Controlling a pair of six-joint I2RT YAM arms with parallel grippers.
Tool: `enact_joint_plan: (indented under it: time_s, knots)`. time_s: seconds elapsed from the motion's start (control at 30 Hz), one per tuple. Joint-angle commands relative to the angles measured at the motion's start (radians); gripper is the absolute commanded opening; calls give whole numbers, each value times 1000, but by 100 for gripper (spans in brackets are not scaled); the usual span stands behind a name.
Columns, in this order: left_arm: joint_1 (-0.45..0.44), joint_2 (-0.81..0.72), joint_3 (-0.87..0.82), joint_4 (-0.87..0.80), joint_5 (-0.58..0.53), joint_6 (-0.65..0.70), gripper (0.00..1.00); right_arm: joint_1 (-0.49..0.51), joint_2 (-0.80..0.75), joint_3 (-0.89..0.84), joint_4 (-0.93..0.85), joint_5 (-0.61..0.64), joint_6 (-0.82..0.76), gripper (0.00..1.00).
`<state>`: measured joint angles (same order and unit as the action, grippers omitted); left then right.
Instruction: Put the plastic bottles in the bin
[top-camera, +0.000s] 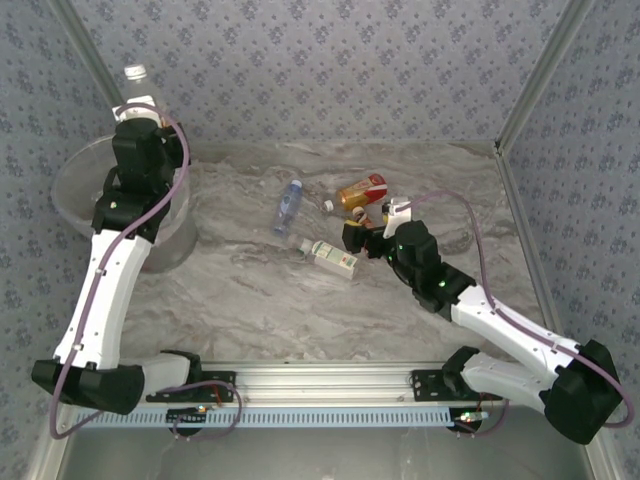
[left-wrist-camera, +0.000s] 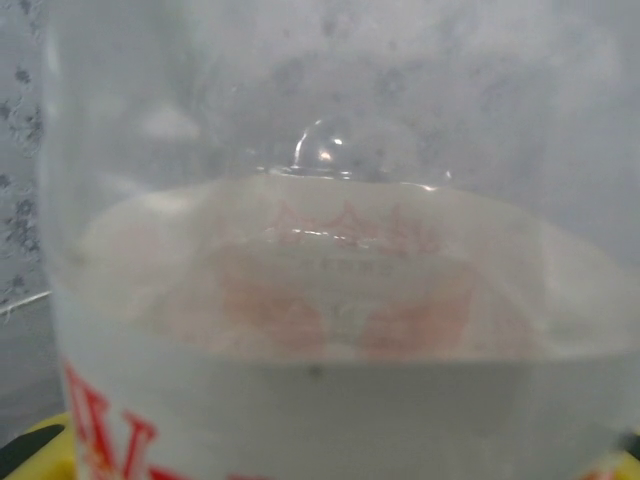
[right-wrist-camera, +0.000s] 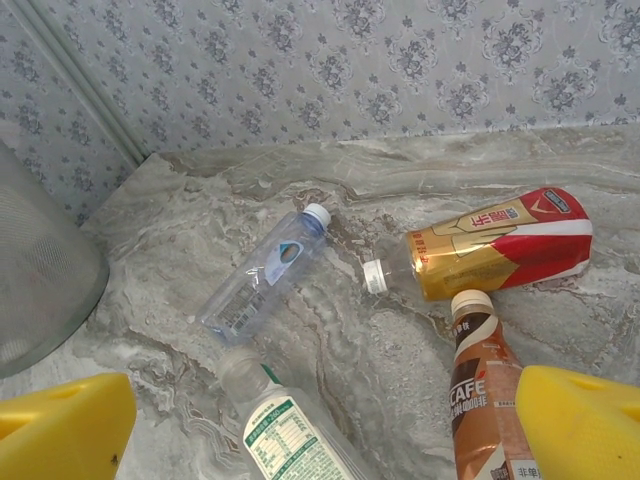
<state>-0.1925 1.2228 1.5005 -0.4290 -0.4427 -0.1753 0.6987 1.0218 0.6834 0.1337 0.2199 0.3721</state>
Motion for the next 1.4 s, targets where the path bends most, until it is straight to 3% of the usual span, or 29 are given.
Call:
enact_joint_plan:
  time_s: [0.0,0.37,0.7,0.87,1.17,1.37]
  knots:
    - [46,-2,-17,51,-34,-69,49,7,-11,27,-37,27,-19,100]
    - [259,44,-17,45,50,-113,50,7,-10,24,-17,44,-32,100]
    - [311,122,-48,43,42,-112,50,7,25,44,-6,39,-36,100]
    - [342,160,-46,-2,100,-168,51,7,44,62,-21,27,-39,100]
    - [352,233,4,-114,120,-246,62,12,51,78,-43,15,-35,100]
    - [357,245,-14,-157,141,-311,80,16,43,64,-51,29,-28,100]
